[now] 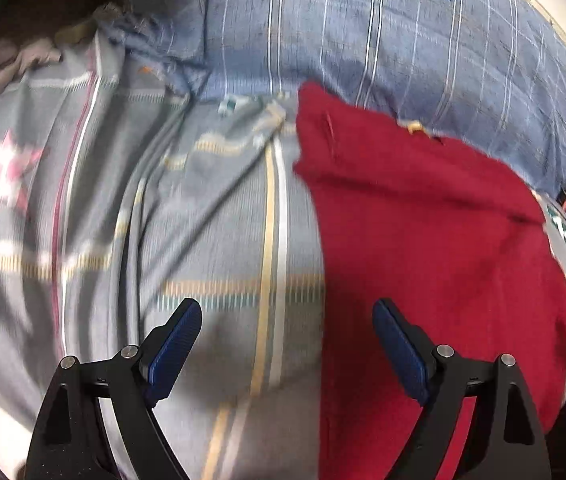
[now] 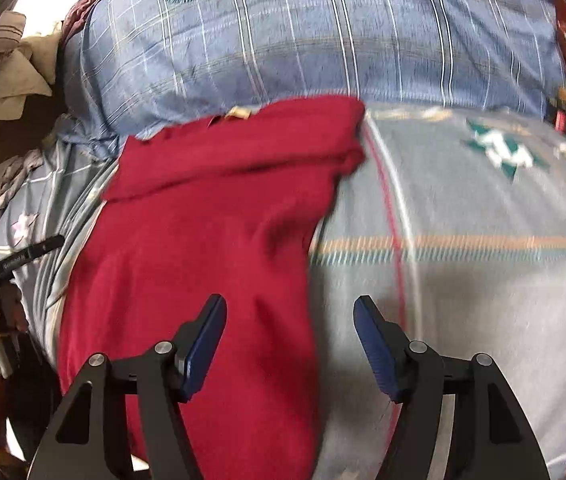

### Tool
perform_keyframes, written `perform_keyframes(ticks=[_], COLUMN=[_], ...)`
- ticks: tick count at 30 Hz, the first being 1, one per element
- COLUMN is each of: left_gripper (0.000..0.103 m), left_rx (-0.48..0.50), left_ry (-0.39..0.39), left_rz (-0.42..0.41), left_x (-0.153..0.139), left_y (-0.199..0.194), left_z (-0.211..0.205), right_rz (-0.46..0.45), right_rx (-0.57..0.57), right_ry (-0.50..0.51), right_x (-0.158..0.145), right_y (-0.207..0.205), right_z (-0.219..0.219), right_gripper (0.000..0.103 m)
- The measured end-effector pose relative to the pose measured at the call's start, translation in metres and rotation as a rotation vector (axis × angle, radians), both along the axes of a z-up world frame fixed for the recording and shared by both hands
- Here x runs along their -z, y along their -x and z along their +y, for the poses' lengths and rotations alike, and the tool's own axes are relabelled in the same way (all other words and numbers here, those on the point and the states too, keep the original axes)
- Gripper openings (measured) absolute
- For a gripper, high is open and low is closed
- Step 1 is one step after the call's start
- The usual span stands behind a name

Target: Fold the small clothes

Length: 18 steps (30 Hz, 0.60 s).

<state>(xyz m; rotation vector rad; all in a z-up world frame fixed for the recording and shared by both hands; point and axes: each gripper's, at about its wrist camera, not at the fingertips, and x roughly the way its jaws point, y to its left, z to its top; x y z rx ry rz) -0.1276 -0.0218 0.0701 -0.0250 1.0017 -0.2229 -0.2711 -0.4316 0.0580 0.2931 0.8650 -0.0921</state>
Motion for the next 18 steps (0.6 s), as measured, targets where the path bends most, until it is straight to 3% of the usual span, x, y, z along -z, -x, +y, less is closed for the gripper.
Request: perform_keyframes(ticks=[6, 10, 12, 13, 18], left_gripper=[0.087, 0.087, 0.087, 0.087, 0.087], left_rx=[-0.003, 0.004, 0.003, -0.002, 0.0], left_ry=[0.07, 0.045, 0.047, 0.053, 0.025], left_rz=[0.052, 0.062, 0.069, 0.068, 0.061], left_x=[0.005, 0.01, 0.013, 0.013, 0.019], left_y=[0.042, 0.052, 0.054, 0.056, 0.071], left_z=[0.013, 0.011, 0.009, 0.01, 0.005], right_rz=[0.022, 0.015, 0.029, 0.033, 0.0], right_rx=[0.024, 0.002, -0.005, 0.007, 0.041], right_ry=[-0.019, -0.003, 0.02, 0.029, -0.035], right_x=[0.023, 0.024, 0.025, 0.027, 0.03], right_y=[0.023, 0.03, 0.025, 0.024, 0.028], right_z=[0.013, 0.021, 0.024, 0.024, 0.02], right_gripper=[0.068, 0.065, 0.047, 0.045, 0.049])
